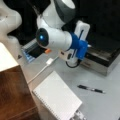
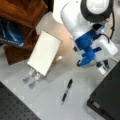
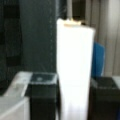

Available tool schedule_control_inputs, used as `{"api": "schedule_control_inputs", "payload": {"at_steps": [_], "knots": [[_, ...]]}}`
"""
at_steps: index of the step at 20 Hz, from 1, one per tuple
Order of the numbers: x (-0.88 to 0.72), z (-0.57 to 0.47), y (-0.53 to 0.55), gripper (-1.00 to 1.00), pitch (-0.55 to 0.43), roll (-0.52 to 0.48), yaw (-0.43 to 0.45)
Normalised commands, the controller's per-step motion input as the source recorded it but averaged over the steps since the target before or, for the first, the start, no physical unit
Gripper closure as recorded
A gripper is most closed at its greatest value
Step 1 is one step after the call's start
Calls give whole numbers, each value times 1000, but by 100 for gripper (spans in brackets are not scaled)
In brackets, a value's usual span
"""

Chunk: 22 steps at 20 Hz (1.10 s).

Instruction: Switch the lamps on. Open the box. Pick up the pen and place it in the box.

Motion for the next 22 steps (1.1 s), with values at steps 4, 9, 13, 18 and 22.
{"api": "schedule_control_inputs", "payload": {"at_steps": [4, 9, 13, 18, 22], "knots": [[-14, 356, -24, 100, -2, -304, 294], [96, 401, 151, 100, 44, -208, 268], [145, 349, 154, 100, 111, -186, 163], [115, 271, 58, 100, 174, -227, 118], [87, 245, -12, 100, 160, -159, 156]]}}
